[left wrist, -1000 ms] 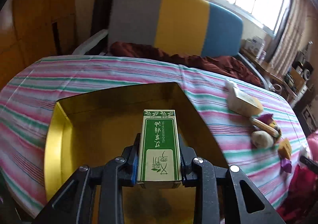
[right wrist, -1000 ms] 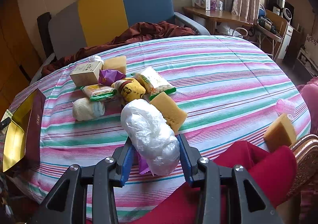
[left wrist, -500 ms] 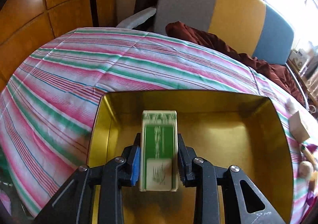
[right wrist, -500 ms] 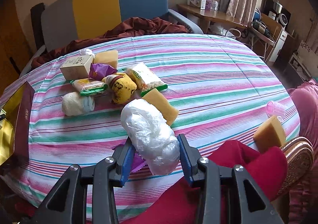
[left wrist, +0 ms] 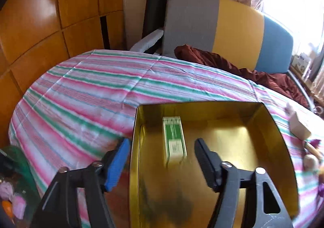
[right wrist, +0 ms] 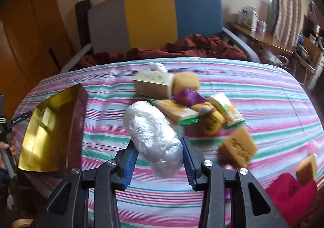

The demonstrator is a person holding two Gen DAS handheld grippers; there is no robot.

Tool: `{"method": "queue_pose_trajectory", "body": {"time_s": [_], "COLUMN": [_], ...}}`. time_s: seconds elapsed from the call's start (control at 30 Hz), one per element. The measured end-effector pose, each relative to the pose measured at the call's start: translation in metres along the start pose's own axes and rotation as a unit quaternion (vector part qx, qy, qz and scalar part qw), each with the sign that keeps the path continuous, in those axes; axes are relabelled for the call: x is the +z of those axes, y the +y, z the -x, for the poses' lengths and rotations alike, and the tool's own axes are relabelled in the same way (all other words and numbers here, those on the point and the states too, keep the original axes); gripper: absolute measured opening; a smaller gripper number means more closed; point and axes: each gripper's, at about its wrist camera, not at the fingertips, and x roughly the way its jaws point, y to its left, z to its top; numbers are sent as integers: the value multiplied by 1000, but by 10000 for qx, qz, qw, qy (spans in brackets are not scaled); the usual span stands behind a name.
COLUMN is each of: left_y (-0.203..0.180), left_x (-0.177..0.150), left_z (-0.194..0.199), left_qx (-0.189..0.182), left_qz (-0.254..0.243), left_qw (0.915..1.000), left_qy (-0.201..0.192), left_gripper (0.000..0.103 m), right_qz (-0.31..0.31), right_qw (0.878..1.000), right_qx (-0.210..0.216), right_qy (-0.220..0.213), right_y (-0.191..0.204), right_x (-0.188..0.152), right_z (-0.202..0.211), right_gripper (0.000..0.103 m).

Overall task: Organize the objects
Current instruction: 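Carry the white plastic bundle with the right tool into the tray and release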

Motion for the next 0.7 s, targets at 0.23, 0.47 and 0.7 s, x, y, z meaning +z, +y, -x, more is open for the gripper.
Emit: {"method": "queue_pose_trajectory", "body": {"time_s": [0.23,0.47,0.7], "left_y": [21,42,49], "left_x": [-30,-55,-64], "left_z": [39,57,56], "left_qx": [60,163,204], "left_qz": [-39,154,250], "left_qw": [10000,9997,9994], "left_qy": [-43,20,-83], "left_gripper": [80,86,86], "right_qz": [712,1178,1292], "right_qw": [9897,9758,9689], "right_qx": [1228,1713,1858], "right_qy": [199,681,1001], "right_y": [114,199,235], "right_x": [21,16,8], "right_z": [-38,-81,-101], "right_gripper": [42,42,42]}}
